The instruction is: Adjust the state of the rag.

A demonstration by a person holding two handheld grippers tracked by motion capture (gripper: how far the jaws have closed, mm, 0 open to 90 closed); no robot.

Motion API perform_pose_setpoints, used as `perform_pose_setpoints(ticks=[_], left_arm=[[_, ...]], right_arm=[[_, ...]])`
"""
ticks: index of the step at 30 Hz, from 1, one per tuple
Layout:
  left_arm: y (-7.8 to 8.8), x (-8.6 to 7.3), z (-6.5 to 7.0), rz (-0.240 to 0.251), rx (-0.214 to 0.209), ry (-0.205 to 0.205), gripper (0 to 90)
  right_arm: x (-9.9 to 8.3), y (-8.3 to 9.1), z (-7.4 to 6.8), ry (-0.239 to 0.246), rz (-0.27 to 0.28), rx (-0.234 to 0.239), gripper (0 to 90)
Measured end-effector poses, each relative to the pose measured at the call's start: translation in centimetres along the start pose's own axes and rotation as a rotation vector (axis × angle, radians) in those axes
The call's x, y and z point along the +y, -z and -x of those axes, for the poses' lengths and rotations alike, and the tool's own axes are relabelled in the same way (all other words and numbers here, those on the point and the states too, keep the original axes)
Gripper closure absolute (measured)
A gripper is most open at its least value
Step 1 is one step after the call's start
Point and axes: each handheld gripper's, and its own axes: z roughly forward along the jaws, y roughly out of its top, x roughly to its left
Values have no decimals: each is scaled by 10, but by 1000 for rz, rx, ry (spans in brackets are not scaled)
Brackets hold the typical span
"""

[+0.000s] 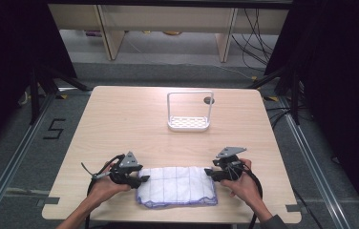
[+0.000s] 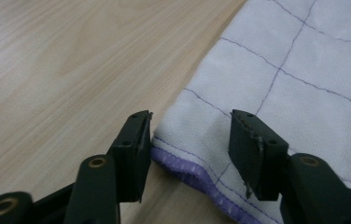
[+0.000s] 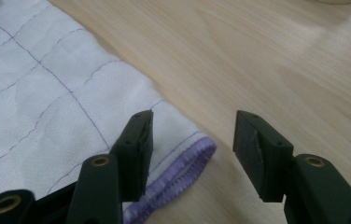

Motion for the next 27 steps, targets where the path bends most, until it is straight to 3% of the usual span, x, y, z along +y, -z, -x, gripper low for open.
perform_pose_setpoints(ticks=[1, 5, 6, 9, 10, 12, 14, 15, 16, 17, 19, 21, 24, 26, 27], left_arm=[[0, 0, 0, -5, -5, -4, 509], [0, -1, 1, -6, -9, -4, 592], [1, -1, 2, -10, -21, -12, 625], [1, -2, 6, 2, -19, -40, 745], [0, -3, 7, 13, -26, -46, 776], [2, -3, 9, 10, -18, -72, 802], [3, -5, 10, 13, -18, -59, 814], [4, -5, 12, 24, -26, -60, 818], [5, -6, 14, 19, -17, -67, 820], [6, -7, 16, 23, -27, -67, 822], [8, -8, 20, 35, -16, -79, 823], [10, -9, 23, 43, -19, -66, 823], [18, -9, 34, 67, -23, -87, 823], [21, -10, 39, 74, -23, -79, 823], [23, -10, 44, 84, -41, -104, 823]], right_arm=[[1, 1, 0, 14, -28, 1, 484], [1, -6, -2, 19, -28, -3, 511], [1, -6, -2, 27, -54, 1, 576], [0, -8, -2, 38, -64, 18, 655], [-1, -10, -1, 33, -43, 32, 697], [0, -9, 0, 26, -55, 54, 799], [1, -9, -1, 9, -74, 58, 842], [2, -12, 1, 43, -44, 79, 850], [4, -11, 3, 56, -51, 79, 856], [5, -13, 3, 50, -38, 65, 859], [10, -14, 7, 59, -34, 81, 860], [16, -17, 10, 64, -34, 80, 861], [29, -22, 15, 63, -31, 81, 862], [34, -25, 18, 86, -24, 86, 862], [43, -32, 22, 96, -34, 93, 861]])
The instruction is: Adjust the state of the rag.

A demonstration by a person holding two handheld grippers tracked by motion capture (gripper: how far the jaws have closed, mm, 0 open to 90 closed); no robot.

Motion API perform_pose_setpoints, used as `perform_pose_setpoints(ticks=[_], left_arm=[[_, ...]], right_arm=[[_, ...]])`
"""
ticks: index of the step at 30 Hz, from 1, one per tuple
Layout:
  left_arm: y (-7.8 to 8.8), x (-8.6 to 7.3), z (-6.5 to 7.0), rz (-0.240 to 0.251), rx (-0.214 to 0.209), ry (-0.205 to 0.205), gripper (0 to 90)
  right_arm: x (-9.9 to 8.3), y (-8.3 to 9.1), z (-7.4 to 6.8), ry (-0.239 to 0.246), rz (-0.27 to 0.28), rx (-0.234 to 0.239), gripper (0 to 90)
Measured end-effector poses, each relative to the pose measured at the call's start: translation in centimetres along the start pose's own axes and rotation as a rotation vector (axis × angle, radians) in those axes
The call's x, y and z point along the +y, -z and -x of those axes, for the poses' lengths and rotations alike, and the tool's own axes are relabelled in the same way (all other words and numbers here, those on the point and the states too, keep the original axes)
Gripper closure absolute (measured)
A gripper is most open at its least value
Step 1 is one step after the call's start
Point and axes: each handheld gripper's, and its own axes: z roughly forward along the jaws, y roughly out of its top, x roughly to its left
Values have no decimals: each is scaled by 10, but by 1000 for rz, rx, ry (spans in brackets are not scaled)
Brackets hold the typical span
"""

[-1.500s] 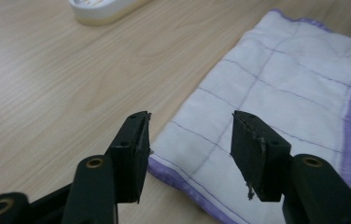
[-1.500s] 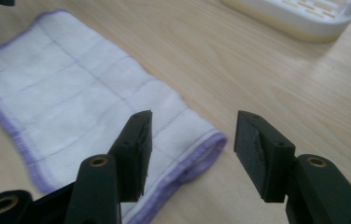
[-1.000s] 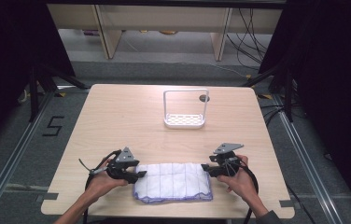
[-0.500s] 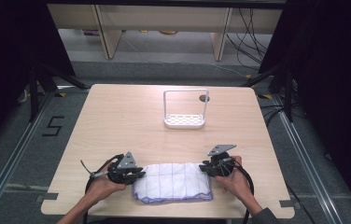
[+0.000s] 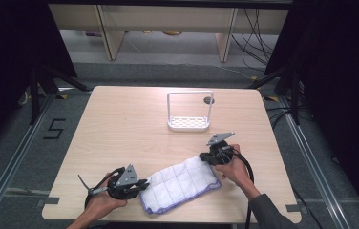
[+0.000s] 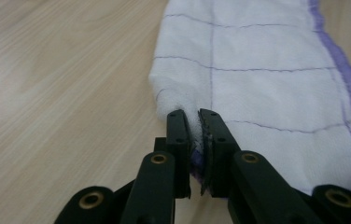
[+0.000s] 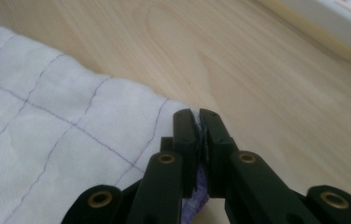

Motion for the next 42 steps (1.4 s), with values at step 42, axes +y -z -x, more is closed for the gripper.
perform_pose_setpoints(ticks=[42], left_arm=[[-28, 34, 62, 144, -211, 36, 500]], right_arm=[[96, -54, -11, 63, -8, 135, 580]])
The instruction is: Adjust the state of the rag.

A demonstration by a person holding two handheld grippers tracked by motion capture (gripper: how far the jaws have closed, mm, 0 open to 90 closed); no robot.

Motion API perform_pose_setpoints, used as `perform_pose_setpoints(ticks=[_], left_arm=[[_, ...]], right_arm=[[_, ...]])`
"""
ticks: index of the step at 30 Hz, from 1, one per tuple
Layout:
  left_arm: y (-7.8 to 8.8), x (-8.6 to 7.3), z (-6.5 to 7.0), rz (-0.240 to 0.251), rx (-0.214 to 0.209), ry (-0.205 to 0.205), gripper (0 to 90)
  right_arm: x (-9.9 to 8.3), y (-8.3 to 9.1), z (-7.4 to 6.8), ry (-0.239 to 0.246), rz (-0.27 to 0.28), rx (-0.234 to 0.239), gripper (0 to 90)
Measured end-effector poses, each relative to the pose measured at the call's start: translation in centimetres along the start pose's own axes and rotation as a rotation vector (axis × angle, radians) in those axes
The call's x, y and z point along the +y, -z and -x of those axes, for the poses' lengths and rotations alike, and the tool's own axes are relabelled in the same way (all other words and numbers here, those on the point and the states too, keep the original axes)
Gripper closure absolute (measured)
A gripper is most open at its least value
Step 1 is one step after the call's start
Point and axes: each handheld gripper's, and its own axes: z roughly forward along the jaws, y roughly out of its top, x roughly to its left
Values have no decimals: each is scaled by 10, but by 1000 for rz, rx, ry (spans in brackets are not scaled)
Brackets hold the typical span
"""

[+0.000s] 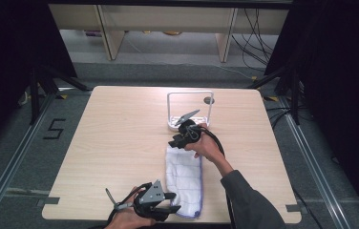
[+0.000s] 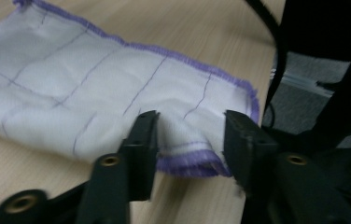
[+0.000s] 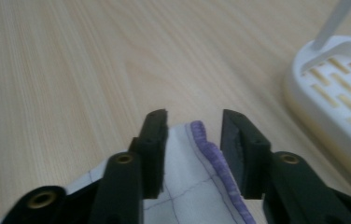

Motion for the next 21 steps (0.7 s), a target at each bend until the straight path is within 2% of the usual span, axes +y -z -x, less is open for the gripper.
perform_pose_setpoints(ticks=[2, 3, 4, 5, 6, 8, 9, 10, 11, 12, 13, 14, 15, 16, 18, 21], left_arm=[[9, 5, -7, 31, 17, 18, 447], [14, 8, -12, 33, 24, 15, 435], [17, 10, -17, 47, 30, 34, 432], [21, 13, -23, 54, 73, 41, 426], [22, 15, -31, 63, 86, 59, 421], [25, 18, -49, 57, 138, 75, 416], [24, 19, -58, 51, 160, 85, 414], [23, 21, -67, 40, 177, 89, 411], [21, 22, -76, 33, 207, 99, 411], [18, 22, -85, 37, 228, 119, 408], [13, 22, -93, 36, 234, 145, 407], [11, 23, -102, 13, 252, 143, 407], [8, 24, -110, -11, 266, 143, 406], [4, 25, -117, -11, 271, 153, 406], [-5, 29, -129, -29, 265, 181, 405], [-17, 34, -141, -54, 263, 187, 397]], right_arm=[[-3, 16, 0, -33, 52, -29, 565], [-4, 25, 0, -46, 53, -38, 547], [-7, 32, 1, -48, 62, -57, 525], [-10, 40, 0, -72, 56, -76, 508], [-15, 45, 1, -80, 58, -102, 500], [-25, 52, 5, -100, 72, -153, 483], [-31, 55, 6, -128, 69, -169, 474], [-36, 57, 8, -142, 71, -174, 469], [-41, 59, 10, -133, 53, -191, 468], [-47, 58, 12, -130, 70, -221, 469], [-51, 58, 13, -157, 43, -212, 468], [-54, 57, 13, -183, 38, -224, 468], [-56, 59, 15, -184, 25, -226, 469], [-59, 57, 16, -187, 43, -241, 469], [-61, 55, 17, -187, 10, -246, 470], [-64, 49, 18, -209, 14, -258, 468]])
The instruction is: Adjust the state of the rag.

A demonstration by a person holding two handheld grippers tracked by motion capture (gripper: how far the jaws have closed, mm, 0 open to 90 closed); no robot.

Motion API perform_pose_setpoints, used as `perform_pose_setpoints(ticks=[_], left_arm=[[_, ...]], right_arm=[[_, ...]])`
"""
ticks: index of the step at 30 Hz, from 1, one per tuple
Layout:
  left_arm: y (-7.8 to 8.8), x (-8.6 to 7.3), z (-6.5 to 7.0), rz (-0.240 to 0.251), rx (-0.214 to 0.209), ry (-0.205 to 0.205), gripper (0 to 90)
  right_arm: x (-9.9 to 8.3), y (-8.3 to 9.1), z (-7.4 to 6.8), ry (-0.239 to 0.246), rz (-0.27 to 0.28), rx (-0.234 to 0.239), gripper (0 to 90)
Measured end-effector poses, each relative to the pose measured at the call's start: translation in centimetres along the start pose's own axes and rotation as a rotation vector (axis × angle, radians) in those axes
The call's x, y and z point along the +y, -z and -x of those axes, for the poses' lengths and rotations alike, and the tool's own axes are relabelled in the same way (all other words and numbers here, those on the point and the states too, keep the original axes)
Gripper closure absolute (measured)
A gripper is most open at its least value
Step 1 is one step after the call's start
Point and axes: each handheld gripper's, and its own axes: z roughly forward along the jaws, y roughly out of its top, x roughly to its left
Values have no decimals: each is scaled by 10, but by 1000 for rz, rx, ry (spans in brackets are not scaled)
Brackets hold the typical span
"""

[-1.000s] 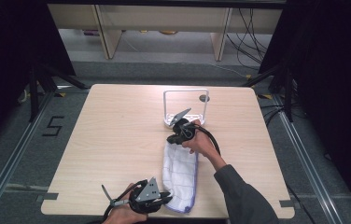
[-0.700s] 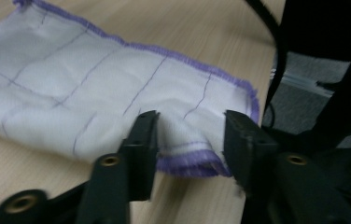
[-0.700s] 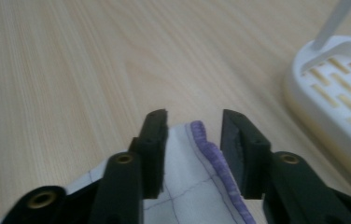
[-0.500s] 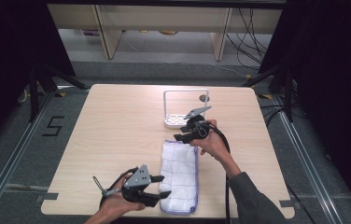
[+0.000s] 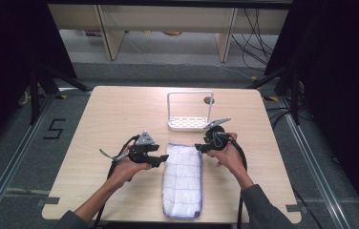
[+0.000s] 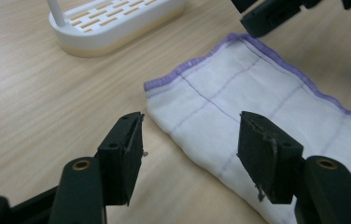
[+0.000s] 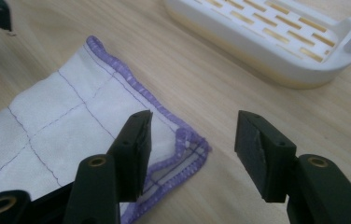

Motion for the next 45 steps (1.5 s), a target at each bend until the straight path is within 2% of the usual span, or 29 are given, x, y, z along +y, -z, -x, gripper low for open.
perform_pose_setpoints(ticks=[1, 3, 5, 7, 8, 9, 10, 11, 15, 17, 19, 20, 24, 27, 31, 32, 39, 41, 42, 43, 44, 45], left_arm=[[-6, 2, -1, 18, -1, 21, 394], [-8, 5, -4, 2, 9, 8, 394], [-19, 10, -9, 3, 19, 23, 395], [-24, 11, -11, -7, 15, 32, 397], [-28, 11, -12, -9, 17, 37, 398], [-30, 11, -13, -19, 13, 36, 400], [-32, 11, -15, -26, 9, 35, 401], [-35, 11, -15, -26, 18, 40, 402], [-46, 12, -16, -36, 23, 24, 410], [-51, 12, -15, -48, 3, 10, 426], [-55, 12, -13, -46, 10, -7, 456], [-57, 12, -12, -50, 5, -21, 478], [-57, 12, -11, -55, 3, -26, 504], [-56, 12, -11, -61, -11, -39, 552], [-54, 12, -10, -70, -11, -44, 587], [-53, 12, -10, -72, -15, -39, 595], [-50, 10, -13, -75, -19, -38, 648], [-50, 9, -12, -67, -13, -41, 676], [-50, 9, -12, -66, -12, -45, 693], [-50, 9, -11, -66, -5, -44, 708], [-49, 9, -11, -62, -8, -47, 730], [-48, 9, -11, -59, -4, -49, 746]], right_arm=[[0, 0, 0, 9, -16, -1, 469], [-1, -2, -1, 3, -19, 4, 474], [-2, -7, -4, 13, -33, 19, 474], [-2, -9, -6, -1, -21, 13, 474], [-2, -11, -4, 24, -33, 9, 474], [-2, -11, -5, 3, -40, 14, 474], [-3, -12, -5, 6, -37, 14, 475], [-4, -12, -5, -7, -52, -5, 478], [-5, -16, -5, -20, -61, -11, 485], [-6, -16, -5, -4, -72, -14, 490], [-8, -19, -3, 11, -60, -25, 493], [-7, -17, -4, -1, -99, -34, 499], [-8, -18, -5, 1, -100, -39, 498], [-7, -19, -6, -2, -90, -9, 490], [-8, -24, -8, 16, -99, -13, 496], [-8, -24, -9, -2, -99, -5, 504], [-10, -24, -9, 6, -89, 1, 579], [-11, -24, -11, -13, -81, -5, 641], [-11, -23, -11, 1, -72, 5, 666], [-12, -26, -13, -23, -59, -6, 690], [-12, -24, -12, -7, -64, 19, 718], [-13, -26, -12, -11, -52, 17, 735]])
